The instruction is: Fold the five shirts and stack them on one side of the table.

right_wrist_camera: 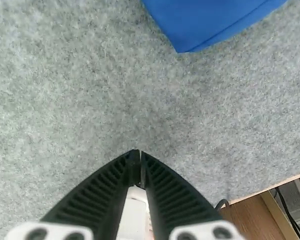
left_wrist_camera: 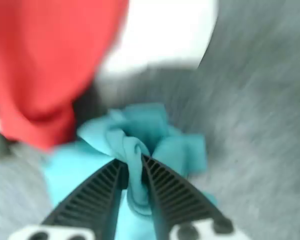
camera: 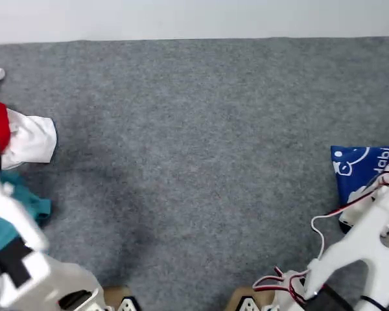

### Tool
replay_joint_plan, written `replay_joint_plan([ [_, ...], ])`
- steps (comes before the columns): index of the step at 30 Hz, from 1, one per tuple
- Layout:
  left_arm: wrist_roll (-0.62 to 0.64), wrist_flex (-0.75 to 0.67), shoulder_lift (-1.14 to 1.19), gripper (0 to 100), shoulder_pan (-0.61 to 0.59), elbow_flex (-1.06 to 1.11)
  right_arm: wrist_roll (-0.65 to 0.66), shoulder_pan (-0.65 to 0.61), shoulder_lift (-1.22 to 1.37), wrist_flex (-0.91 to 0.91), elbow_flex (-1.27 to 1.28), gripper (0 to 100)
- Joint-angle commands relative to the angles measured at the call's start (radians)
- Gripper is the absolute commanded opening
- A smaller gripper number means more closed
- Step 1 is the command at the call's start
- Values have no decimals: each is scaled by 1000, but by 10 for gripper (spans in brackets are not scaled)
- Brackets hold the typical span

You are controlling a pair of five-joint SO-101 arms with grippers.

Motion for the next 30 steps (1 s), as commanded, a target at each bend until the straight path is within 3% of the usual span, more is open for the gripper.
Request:
replay_joint_plan([
  [1,107,43,-158,2,239,-191,9,16,-44,39,-5,12],
  [7,269,40,-184,3,643,-412,9,16,-44,41,-5,11],
  [11,316,44,-146,3,749,-473,9,16,-45,41,-5,11],
  [13,327,48,-110,3,733,-453,9,16,-45,41,-5,11],
  [17,319,60,31,5,580,-262,6,13,-45,41,-5,11],
  [21,232,-12,250,32,423,-77,6,10,-45,41,-5,14],
  [25,186,-25,414,191,318,-84,9,8,-44,39,-5,15],
  [30,84,52,486,199,285,-168,9,8,-42,38,-5,15],
])
